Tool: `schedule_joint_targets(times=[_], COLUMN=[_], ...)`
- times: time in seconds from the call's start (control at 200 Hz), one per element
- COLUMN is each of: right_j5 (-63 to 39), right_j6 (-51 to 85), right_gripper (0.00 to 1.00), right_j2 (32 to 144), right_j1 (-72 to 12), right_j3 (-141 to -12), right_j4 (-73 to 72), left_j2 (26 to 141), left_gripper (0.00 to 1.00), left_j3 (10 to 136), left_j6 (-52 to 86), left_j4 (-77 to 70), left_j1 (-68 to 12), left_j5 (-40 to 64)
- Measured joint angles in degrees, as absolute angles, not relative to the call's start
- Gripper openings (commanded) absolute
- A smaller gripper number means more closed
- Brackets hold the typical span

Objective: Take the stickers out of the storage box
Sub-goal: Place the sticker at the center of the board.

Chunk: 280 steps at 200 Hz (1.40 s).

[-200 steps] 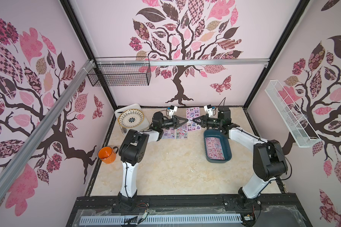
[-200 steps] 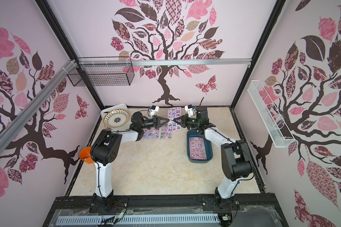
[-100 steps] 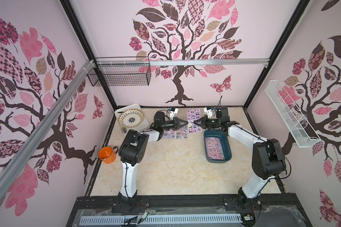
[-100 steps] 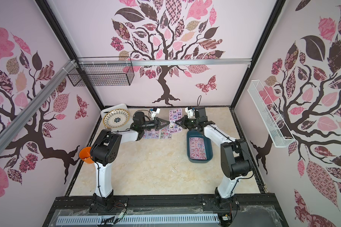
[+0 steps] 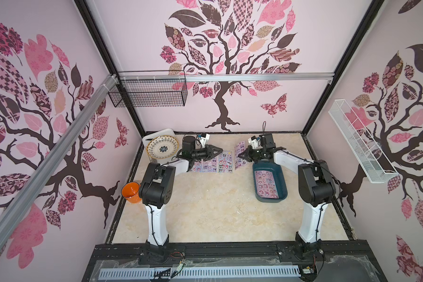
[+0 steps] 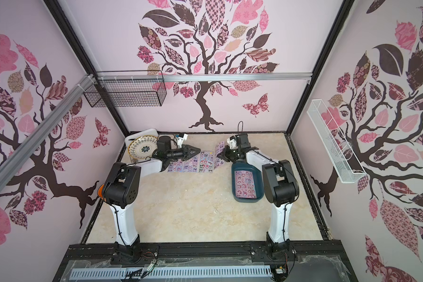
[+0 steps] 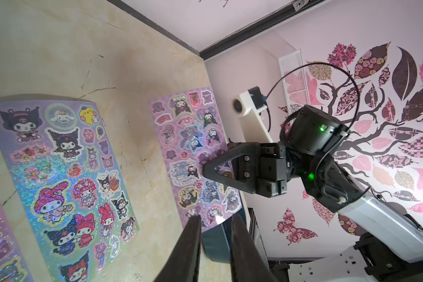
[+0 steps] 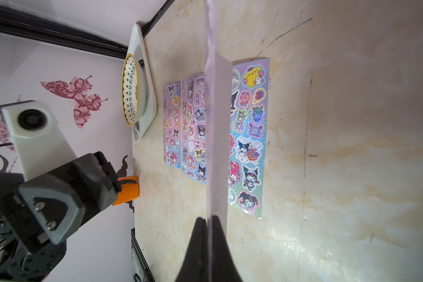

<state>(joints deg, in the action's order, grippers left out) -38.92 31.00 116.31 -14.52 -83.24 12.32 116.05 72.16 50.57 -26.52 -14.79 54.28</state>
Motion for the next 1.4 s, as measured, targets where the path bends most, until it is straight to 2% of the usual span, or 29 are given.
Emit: schedule_joint_targets(times=[0.4,0.825,1.125,1.305,1.401], right_j5=[-38.0,-30.4,-30.3,-30.7,-30.8], right_j6=[29.0,23.9,23.3,23.4,23.1], right_gripper=[0.0,0.0,0.03,0.09,0.17], right_j2=[128.6,129.4,131.9,132.5,132.5], right_j1=[-14.2,-12.8,-12.8,-12.8,-12.8], right_j3=[-93.4,-94.1,-97.8,-98.5,-98.5], right_j4=[17.1,25.8,26.8,26.6,26.6], left_j2=[115.9,115.9,115.9,115.9,115.9], left_gripper=[0.27,0.26,0.26,0.26,0.26], left_j3=[72.1,72.2,72.2,72.2,72.2], left_j6=[49.7,49.5,49.6,49.5,49.5], left_j4=[-25.3,-24.8,-24.8,-24.8,-24.8], left_j1=[-15.0,-15.0,-15.0,-15.0,-15.0], left_j5=[54.6,55.4,55.8,55.8,55.8])
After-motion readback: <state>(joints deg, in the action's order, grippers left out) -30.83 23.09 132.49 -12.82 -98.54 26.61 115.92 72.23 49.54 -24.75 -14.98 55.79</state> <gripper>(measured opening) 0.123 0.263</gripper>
